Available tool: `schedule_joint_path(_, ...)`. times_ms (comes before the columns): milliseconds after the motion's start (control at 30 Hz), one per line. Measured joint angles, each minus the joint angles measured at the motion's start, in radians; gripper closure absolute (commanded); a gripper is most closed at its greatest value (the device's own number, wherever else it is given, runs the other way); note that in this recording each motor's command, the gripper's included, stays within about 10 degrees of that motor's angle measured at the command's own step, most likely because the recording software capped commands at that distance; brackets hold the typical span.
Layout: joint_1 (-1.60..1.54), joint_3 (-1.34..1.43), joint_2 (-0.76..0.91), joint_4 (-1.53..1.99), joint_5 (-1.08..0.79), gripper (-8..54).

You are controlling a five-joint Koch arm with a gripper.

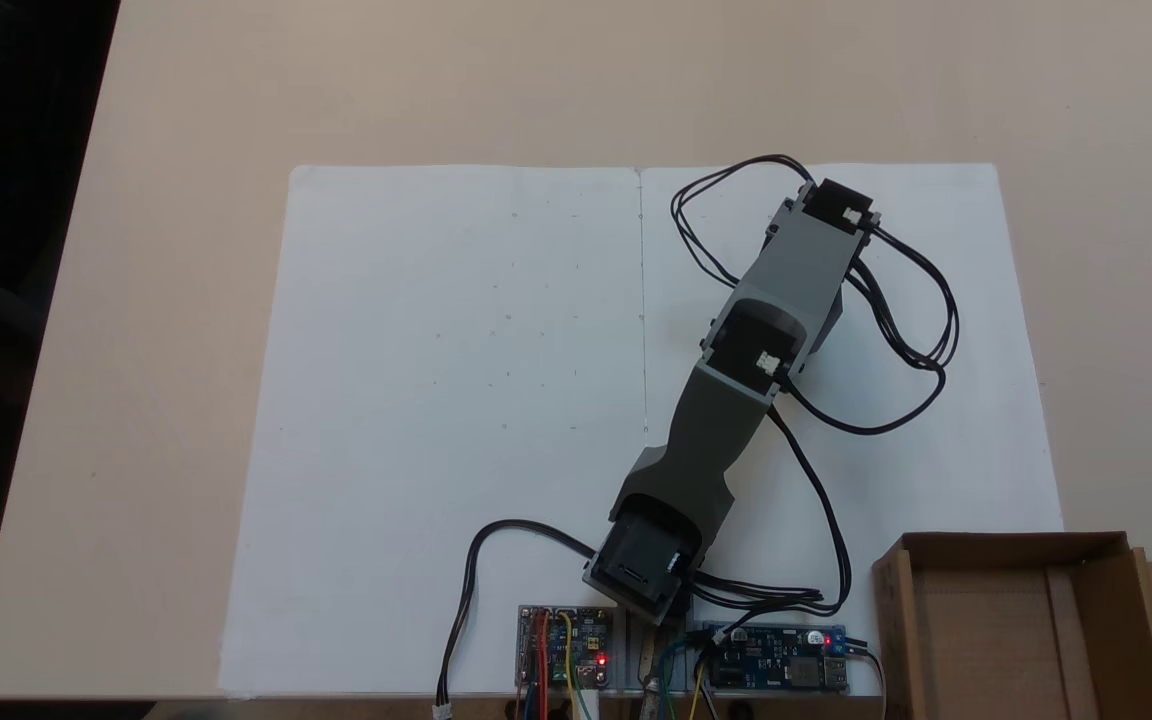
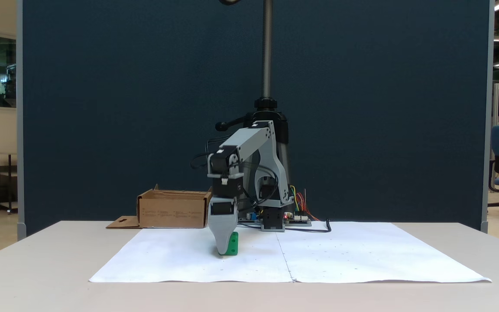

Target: Grasp a green dice and put it in the bin.

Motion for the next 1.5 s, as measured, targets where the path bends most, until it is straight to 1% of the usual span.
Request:
schedule_joint_path(767,-0.018,0.000,-0.023,-0.026,-0.002,4.3)
schedule_joint_path(933,-0.018,0.000,-0.023,-0.026,-0.002,9.1)
schedule_joint_path(1067,-0.003,0.000,-0.023,-0.026,-0.002,9.1)
schedule_joint_path(1100,-0.002,0.000,-0.023,-0.026,-0.002,10.5)
schedule_joint_path(1167,0.000,0.000,-0.023,-0.026,-0.002,15.8)
schedule_joint_path(1200,0.000,0.000,-0.023,-0.026,-0.002,17.0)
schedule_joint_path(1500,0.000,-0.002,-0.021,-0.032,-0.002,17.1)
